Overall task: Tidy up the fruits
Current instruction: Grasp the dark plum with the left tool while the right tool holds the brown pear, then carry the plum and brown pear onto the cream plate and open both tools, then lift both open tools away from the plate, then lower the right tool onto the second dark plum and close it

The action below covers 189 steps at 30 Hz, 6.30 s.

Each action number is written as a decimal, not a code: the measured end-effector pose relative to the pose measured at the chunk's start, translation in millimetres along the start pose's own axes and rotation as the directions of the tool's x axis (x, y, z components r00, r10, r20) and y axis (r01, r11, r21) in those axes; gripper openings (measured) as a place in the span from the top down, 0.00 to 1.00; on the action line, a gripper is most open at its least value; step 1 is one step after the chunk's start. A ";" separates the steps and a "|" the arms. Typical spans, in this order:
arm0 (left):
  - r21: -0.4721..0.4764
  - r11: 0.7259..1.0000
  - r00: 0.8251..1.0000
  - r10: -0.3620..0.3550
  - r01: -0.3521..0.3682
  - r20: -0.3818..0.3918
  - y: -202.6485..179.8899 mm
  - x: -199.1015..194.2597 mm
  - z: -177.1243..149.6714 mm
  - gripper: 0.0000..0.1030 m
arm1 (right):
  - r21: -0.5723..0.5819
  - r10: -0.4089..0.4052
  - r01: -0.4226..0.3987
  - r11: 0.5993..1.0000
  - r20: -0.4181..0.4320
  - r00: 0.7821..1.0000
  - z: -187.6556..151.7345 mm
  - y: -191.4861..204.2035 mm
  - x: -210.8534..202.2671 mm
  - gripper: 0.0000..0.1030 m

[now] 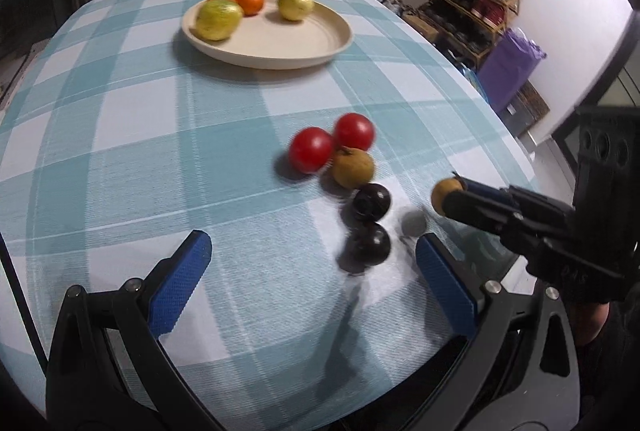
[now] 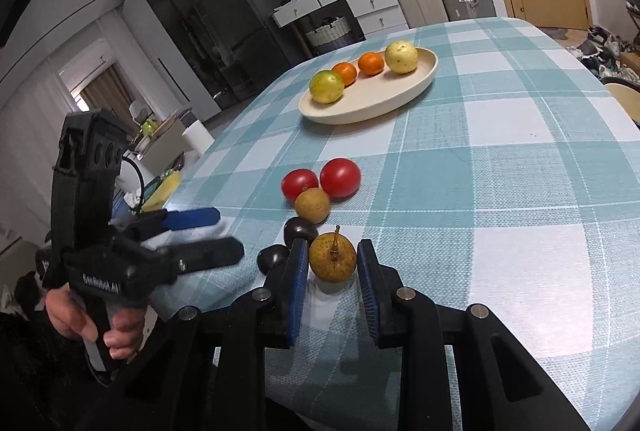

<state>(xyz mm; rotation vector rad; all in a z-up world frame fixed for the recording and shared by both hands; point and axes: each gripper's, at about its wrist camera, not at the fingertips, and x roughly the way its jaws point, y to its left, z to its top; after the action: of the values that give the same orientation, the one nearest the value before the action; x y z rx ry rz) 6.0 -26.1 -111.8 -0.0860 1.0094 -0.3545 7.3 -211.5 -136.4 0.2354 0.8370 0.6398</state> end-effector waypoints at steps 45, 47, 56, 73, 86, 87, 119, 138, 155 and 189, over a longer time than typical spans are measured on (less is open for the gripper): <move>-0.055 0.987 0.987 -0.150 0.153 0.055 43.2 -10.2 117.0 0.80 | -0.011 0.111 -0.110 0.994 0.070 0.991 79.5 -15.2 15.9 0.75; -0.070 0.987 0.988 -0.143 0.148 0.060 52.1 -5.6 136.0 0.80 | -0.015 0.110 -0.109 0.994 0.076 0.991 92.0 -16.4 20.4 0.75; -0.062 0.990 0.990 -0.122 0.127 0.068 70.4 22.1 215.3 0.80 | -0.045 0.072 -0.068 0.997 0.082 0.994 147.5 -21.1 51.7 0.75; -0.207 0.960 0.975 -0.209 0.188 -0.082 112.7 113.0 280.0 0.80 | -0.069 -0.013 0.013 0.998 0.003 1.000 200.0 -33.2 128.7 0.75; -0.187 0.971 0.976 -0.177 0.151 -0.126 109.4 130.8 288.8 0.80 | -0.004 -0.060 0.060 0.998 -0.036 0.998 212.3 -47.2 161.3 0.75; -0.189 0.971 0.977 -0.171 0.145 -0.129 109.7 132.1 290.3 0.80 | -0.003 -0.057 0.057 0.998 -0.035 0.998 213.1 -47.0 162.1 0.75; -0.111 0.994 0.998 0.015 -0.008 0.066 68.6 21.3 220.2 0.52 | 0.015 -0.092 0.091 0.996 0.151 0.984 168.9 -42.9 61.4 0.36; -0.096 0.987 0.978 0.144 -0.130 0.152 32.4 -11.1 143.2 0.18 | -0.059 -0.074 0.088 0.994 0.198 0.977 137.3 -5.2 19.9 0.13; -0.161 0.972 0.967 0.198 -0.173 0.159 41.2 -16.5 94.1 0.02 | -0.083 -0.075 0.090 0.992 0.171 0.982 106.9 11.7 8.2 0.08; -0.207 0.964 0.979 0.186 -0.165 0.088 58.0 -3.2 18.1 0.01 | -0.139 -0.070 0.069 0.988 -0.005 0.998 12.6 35.0 30.2 0.04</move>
<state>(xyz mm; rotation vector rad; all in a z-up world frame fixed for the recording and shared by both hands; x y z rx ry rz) 34.2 27.9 -113.0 -0.1925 0.9369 -0.0851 16.6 -164.7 -131.5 0.0765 0.8025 0.6315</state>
